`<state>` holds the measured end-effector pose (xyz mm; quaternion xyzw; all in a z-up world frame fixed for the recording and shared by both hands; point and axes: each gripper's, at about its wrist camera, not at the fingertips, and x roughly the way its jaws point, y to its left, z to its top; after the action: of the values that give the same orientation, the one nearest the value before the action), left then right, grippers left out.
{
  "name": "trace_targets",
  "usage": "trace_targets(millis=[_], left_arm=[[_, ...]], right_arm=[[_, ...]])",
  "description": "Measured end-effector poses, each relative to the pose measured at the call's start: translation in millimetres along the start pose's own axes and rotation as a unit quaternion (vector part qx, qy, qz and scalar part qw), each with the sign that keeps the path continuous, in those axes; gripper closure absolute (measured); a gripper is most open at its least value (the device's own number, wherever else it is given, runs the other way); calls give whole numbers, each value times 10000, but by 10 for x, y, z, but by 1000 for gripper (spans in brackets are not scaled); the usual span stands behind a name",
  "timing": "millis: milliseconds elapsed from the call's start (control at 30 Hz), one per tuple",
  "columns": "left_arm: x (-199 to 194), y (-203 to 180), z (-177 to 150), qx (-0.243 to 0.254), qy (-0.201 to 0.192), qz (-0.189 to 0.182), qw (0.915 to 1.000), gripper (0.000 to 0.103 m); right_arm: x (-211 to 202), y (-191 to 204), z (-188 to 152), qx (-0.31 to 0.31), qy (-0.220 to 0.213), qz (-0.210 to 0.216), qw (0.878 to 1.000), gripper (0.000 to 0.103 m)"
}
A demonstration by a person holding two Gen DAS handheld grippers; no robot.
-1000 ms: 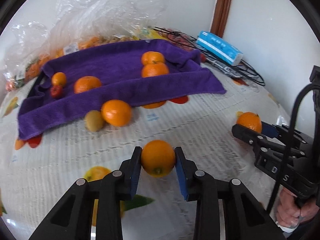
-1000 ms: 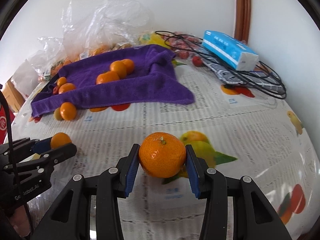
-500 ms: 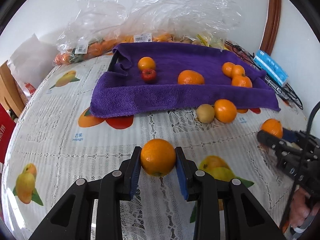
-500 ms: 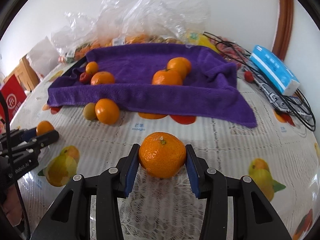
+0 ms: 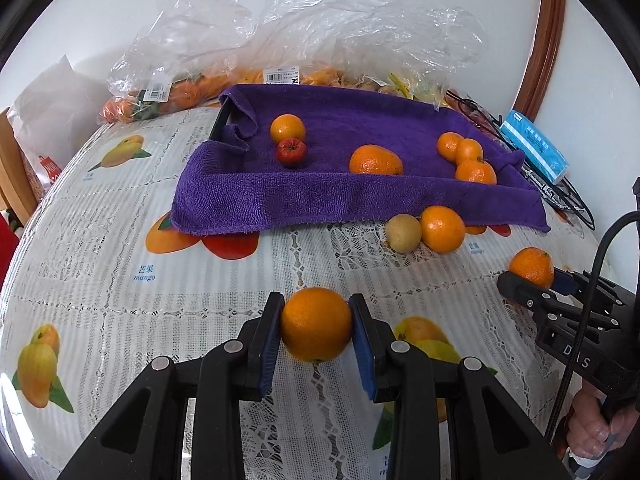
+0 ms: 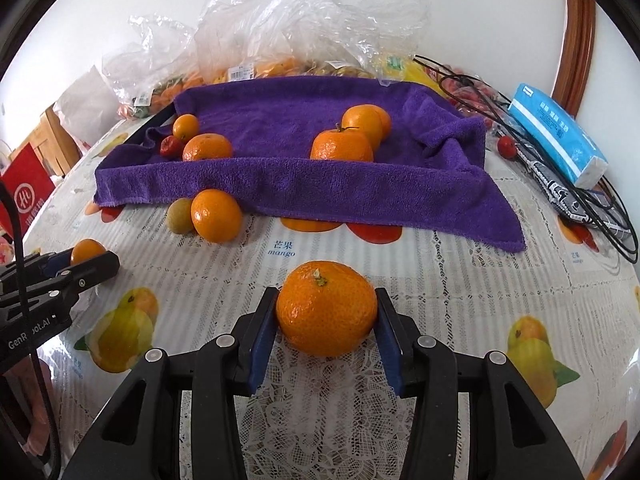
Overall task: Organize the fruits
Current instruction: 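Carry both oranges over the purple towel with both tools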
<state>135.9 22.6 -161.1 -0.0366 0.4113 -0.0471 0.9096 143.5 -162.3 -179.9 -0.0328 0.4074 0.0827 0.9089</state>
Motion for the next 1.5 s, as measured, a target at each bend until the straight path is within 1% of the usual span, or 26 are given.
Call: trace_targets(millis=[133,333,500,767,867,933,1033,1100,1233,1300,1433,1500], left_arm=[[-1,3,-5,-23,-2,-20,10000,72],[-12,36,16,-116,17,-101,9999,72],[-14,29,17,-124,20,-98,9999,72],[-27,48,39,-197,-18,-166,9997,72],[-33,44,27,-186,-24,-151,9997,72],[-46,54,26,-201,-14,-153,9997,72],[-104,81,58,-271,-51,-190,9994,72],[-155,97,85,-278,-106,-165,9994,72],[-279,107,217,-308,-275,-94,9991,72],[-325,113,291,-321,-359,-135,9987,72],[-339,105,469,-302,-505,-15,9983,72],[-341,112,561,-341,-546,-28,9979,72]], right_arm=[[7,23,-2,-54,2,-73,10000,56],[8,17,2,-39,13,-57,10000,56],[6,4,9,-5,27,-26,10000,56],[-8,13,-13,-40,5,-75,10000,58],[-11,28,-14,-70,-10,-123,9999,59],[-42,51,-15,-118,-69,-231,9996,59],[-113,43,7,-23,-148,-104,9998,59],[-167,40,47,-1,-184,-69,9998,59],[-318,18,178,53,-425,-59,9991,59],[-391,-8,288,126,-558,-13,9984,59],[-483,-46,524,170,-839,-79,9963,59],[-497,-69,630,212,-932,12,9954,59]])
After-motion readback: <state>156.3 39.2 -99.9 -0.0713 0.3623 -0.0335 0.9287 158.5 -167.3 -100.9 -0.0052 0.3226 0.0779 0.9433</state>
